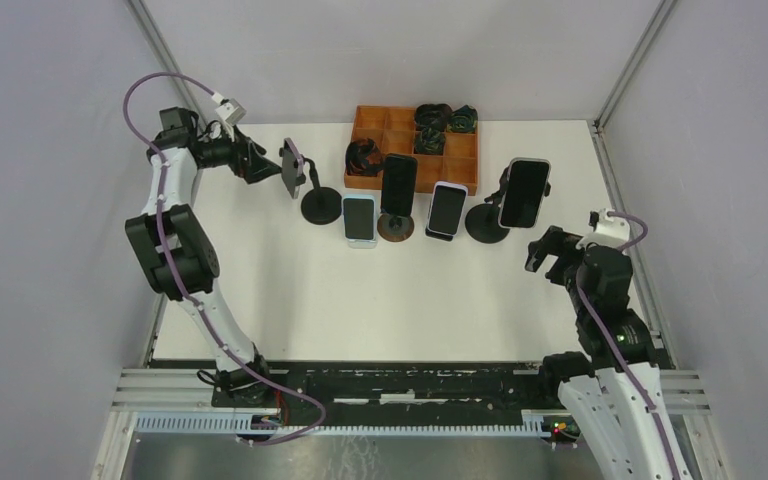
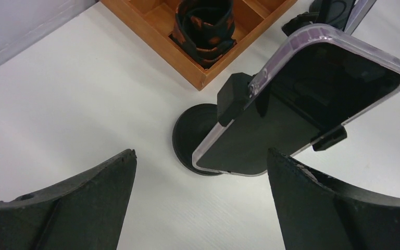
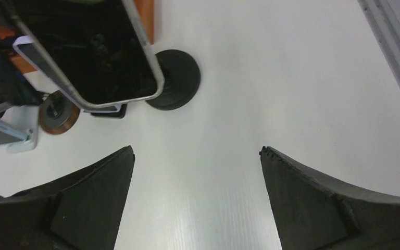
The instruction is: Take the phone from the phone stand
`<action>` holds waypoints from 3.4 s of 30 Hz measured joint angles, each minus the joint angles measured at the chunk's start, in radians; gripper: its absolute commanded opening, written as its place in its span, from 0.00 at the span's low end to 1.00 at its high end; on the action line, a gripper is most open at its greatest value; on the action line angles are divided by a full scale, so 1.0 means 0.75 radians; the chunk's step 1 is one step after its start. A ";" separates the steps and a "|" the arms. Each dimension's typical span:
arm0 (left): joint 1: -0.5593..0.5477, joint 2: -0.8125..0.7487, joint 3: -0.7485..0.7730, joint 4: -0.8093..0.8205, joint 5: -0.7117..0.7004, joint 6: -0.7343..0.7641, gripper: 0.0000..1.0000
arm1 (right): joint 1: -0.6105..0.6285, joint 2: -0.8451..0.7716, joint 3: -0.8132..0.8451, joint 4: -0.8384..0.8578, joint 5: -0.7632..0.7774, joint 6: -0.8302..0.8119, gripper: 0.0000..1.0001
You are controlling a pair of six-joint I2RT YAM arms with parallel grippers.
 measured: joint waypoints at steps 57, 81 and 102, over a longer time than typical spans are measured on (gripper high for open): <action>0.010 -0.632 -0.658 -0.179 -0.339 -0.071 1.00 | 0.844 2.194 1.793 0.671 -0.500 -0.425 0.75; 0.024 -0.665 -0.658 -0.333 -0.361 0.020 1.00 | 0.829 2.382 1.799 0.998 -0.737 -0.258 0.00; 0.390 -0.738 -0.717 -0.941 0.010 0.827 1.00 | 0.867 1.848 1.046 1.659 -1.202 0.464 0.00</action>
